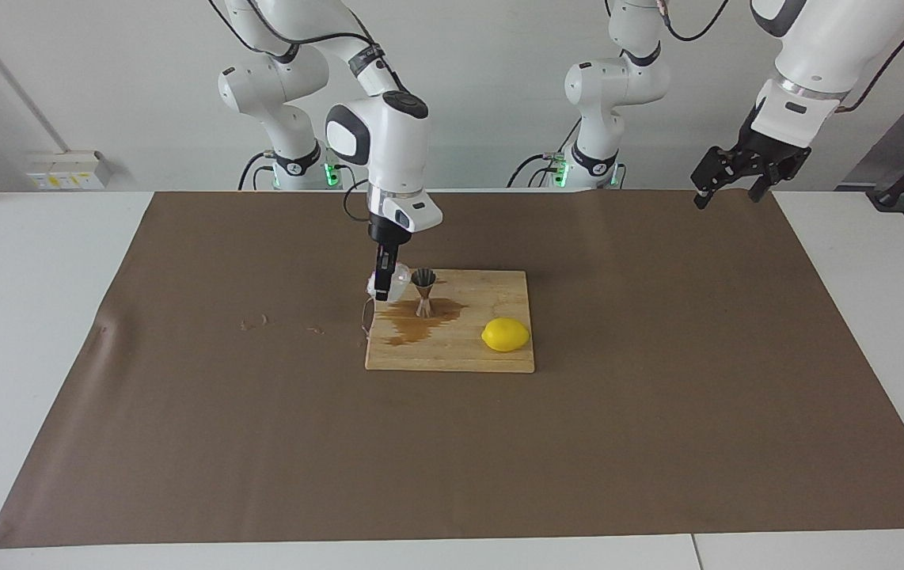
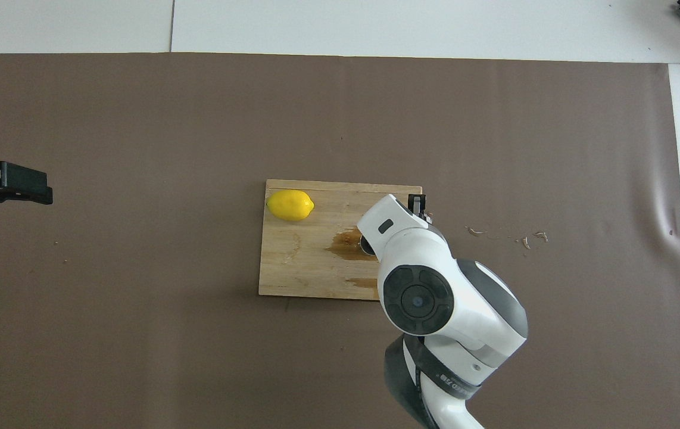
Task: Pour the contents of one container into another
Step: 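Tilt the white cup with the right gripper over the metal cup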
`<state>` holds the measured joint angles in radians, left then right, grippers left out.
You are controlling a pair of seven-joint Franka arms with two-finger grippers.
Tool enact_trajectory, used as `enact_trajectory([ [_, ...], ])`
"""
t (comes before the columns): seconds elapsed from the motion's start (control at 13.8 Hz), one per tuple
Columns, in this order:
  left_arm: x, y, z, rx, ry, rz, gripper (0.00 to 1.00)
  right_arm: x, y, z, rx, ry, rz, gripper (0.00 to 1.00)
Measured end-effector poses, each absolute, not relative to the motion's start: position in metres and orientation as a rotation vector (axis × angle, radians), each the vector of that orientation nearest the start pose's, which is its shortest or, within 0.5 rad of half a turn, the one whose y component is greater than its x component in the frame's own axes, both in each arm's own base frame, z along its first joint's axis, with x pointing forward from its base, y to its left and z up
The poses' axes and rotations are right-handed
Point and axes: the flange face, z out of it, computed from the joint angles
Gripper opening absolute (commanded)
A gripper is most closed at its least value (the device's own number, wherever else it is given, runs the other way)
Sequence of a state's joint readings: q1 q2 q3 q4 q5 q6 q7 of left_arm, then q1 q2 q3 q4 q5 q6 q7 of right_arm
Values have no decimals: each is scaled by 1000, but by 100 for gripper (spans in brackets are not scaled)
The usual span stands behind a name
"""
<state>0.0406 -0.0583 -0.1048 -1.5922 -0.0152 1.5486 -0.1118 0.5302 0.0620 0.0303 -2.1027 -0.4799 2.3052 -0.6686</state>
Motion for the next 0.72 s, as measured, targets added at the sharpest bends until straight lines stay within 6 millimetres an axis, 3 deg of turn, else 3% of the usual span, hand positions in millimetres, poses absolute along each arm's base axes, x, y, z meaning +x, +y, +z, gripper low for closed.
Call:
enact_trajectory([
  [0.51,533,-36,643,-3149,98,-20,100,468,320,404,-2550,-2577,-177,0],
  [0.72,533,-36,641,-3149,106,-14,100,466,319,403,-2563,-2604,-129,0],
])
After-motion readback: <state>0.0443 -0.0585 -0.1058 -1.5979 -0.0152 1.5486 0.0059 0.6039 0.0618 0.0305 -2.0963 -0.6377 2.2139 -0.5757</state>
